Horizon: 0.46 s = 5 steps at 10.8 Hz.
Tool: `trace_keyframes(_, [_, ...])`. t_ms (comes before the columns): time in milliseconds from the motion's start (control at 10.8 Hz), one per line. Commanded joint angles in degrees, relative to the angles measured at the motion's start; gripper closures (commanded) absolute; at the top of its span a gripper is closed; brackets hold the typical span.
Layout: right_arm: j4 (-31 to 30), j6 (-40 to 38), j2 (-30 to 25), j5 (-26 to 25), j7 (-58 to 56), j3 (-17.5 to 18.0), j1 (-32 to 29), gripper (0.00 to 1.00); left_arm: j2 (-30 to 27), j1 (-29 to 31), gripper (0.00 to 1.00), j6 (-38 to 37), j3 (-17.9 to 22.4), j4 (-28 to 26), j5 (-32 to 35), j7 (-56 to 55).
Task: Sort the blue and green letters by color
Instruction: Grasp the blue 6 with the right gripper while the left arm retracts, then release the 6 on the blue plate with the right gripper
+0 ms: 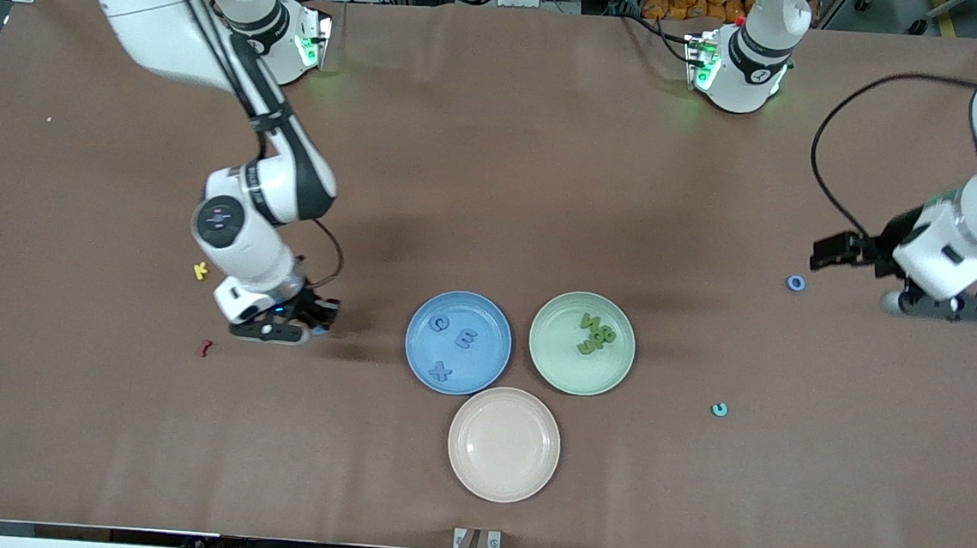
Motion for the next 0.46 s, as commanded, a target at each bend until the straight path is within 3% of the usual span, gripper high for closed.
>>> trace_keyframes(0, [9.81, -2.5, 5.32, 1.09, 21.39, -0.47, 9.8, 1.0, -3.91, 0.31, 0.0, -7.67, -2.6, 4.02, 0.57, -1.77])
trace_keyframes(277, [18.08, -2.5, 9.89, 1.01, 48.18, -0.55, 17.19, 0.96, -6.53, 0.49, 0.0, -10.77, -1.2, 7.03, 1.18, -1.08])
trace_keyframes(370, [18.54, -2.67, 9.99, 1.18, 52.18, -0.55, 17.21, 0.41, -6.81, 0.49, 0.0, -10.6, 0.29, 7.12, 1.36, -0.81])
